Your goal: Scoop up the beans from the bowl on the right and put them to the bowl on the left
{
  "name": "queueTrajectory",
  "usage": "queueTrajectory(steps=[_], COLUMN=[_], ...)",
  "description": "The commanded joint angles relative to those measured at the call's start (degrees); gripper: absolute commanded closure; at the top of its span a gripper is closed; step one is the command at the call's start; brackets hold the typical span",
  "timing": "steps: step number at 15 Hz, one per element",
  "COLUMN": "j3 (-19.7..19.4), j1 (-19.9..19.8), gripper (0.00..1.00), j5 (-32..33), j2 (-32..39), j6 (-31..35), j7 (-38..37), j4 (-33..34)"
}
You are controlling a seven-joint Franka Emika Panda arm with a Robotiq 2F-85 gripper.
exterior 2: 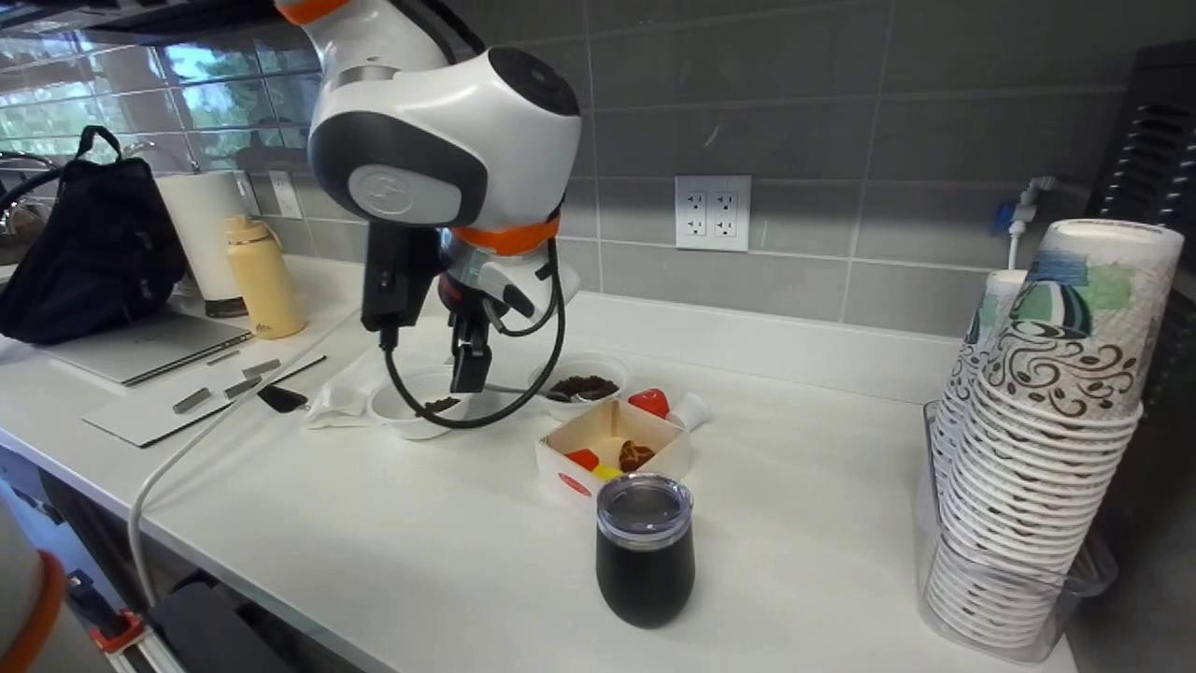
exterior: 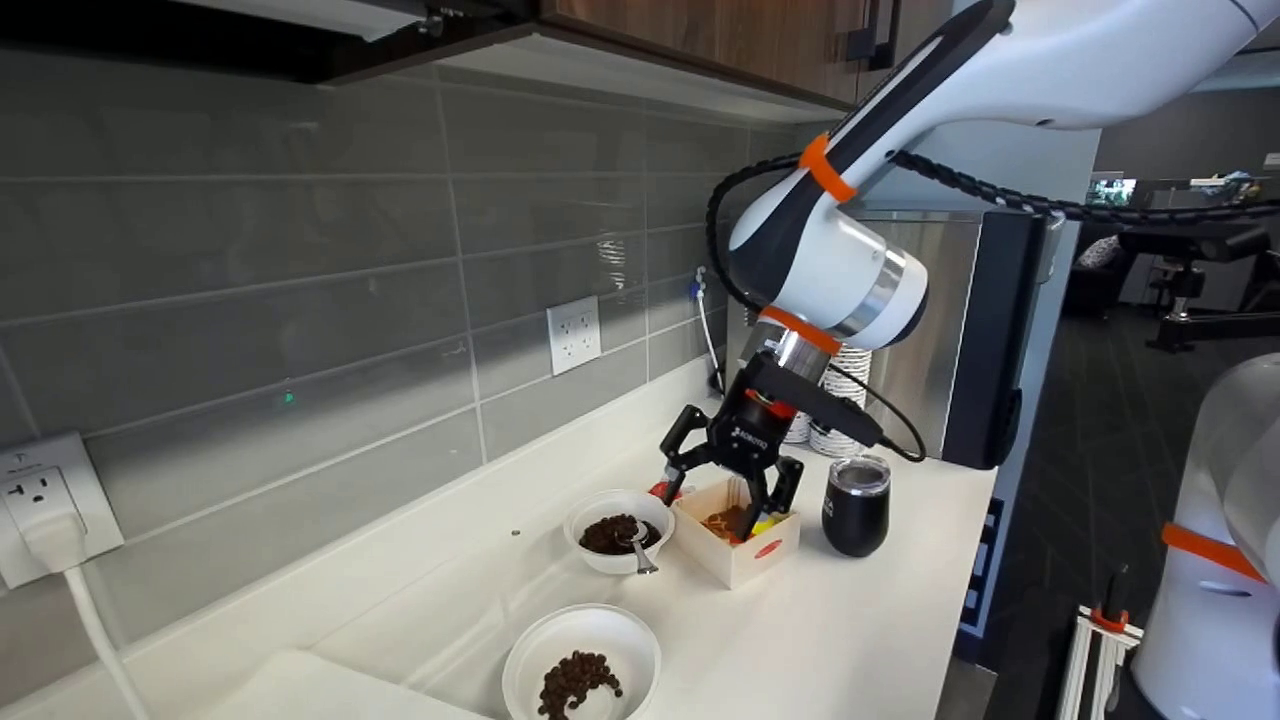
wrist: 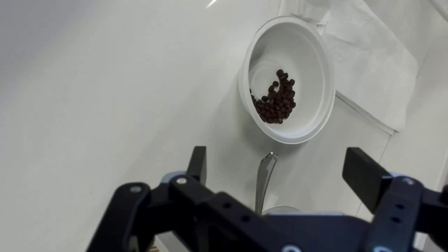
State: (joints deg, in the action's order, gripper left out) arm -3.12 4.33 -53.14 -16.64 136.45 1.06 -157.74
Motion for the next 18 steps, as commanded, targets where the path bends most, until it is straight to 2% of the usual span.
queueTrajectory(steps=[1,10,18], j3=[0.7,4.2,4.9], j1=[0.6,-0.1,-0.2], gripper=[0.0,0.0,0.0], j5=[-10.4,-27.4,-34.5], j2=[4.1,16.2,23.1], j6=[1.7,7.5,7.8], j7=[6.1,22.3,31.3], j4=[0.2,5.0,9.2])
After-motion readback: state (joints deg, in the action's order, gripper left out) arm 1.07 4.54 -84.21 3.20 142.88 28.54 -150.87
